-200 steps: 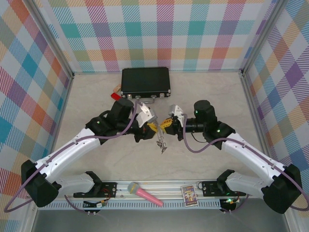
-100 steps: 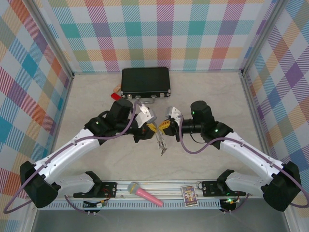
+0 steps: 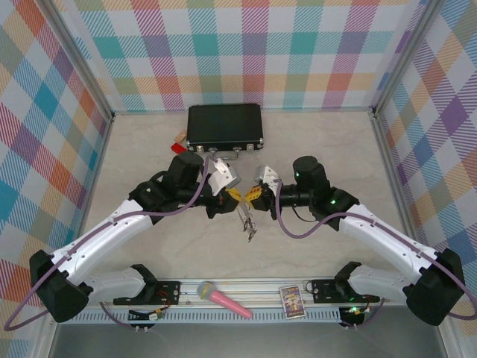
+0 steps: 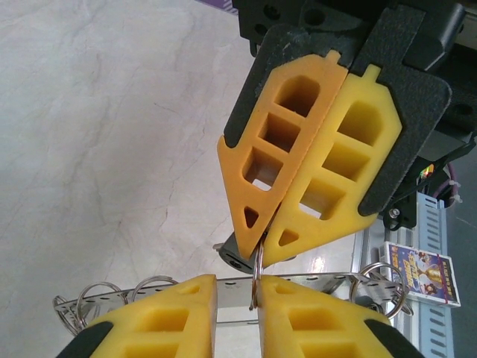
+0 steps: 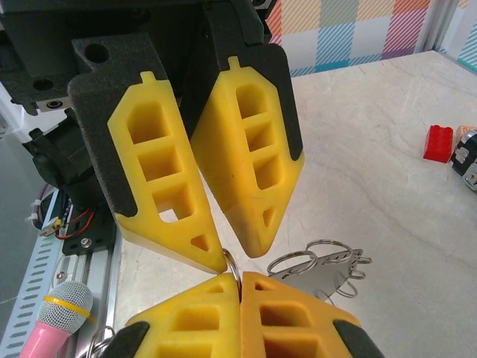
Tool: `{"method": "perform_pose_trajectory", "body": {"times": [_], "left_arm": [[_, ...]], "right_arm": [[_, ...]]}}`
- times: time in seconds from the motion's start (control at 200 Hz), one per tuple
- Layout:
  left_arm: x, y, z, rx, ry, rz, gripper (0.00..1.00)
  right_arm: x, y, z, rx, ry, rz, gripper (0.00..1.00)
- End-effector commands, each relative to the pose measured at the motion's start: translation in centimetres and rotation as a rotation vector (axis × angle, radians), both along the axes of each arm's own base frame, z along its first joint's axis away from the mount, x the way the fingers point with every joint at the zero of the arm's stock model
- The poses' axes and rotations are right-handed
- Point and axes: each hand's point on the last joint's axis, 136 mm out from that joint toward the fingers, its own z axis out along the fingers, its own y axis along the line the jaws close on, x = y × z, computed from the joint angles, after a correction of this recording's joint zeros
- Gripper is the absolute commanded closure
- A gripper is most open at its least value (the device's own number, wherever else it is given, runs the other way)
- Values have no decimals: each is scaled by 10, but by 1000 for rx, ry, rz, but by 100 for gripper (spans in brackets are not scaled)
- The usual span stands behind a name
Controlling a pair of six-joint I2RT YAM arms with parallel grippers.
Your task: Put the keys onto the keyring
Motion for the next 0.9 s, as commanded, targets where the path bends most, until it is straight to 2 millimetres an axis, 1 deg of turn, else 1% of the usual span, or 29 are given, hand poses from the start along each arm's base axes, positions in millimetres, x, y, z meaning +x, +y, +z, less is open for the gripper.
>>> {"method": "perform_pose_trajectory", "body": {"times": [0.0, 0.11, 0.3, 0.435, 0.73, 0.895], "left_arm": [[-2, -1, 8, -35, -13, -26, 79], [-8, -3, 7, -41, 3, -60, 79], [-10, -5, 8, -52, 3, -74, 80], [-12, -5, 1, -31, 29, -87, 81], [-11, 0, -7, 10, 35, -76, 81], [-12, 0, -6, 8, 34, -77, 82]], "right_arm": [[-6, 5, 18, 38, -44, 49, 100], [-7, 6, 18, 39, -42, 54, 100], [-7, 7, 18, 37, -39, 60, 100], [-7, 7, 20, 41, -46, 57, 100], [-5, 6, 19, 39, -52, 42, 100], [-7, 6, 20, 43, -45, 53, 100]]}}
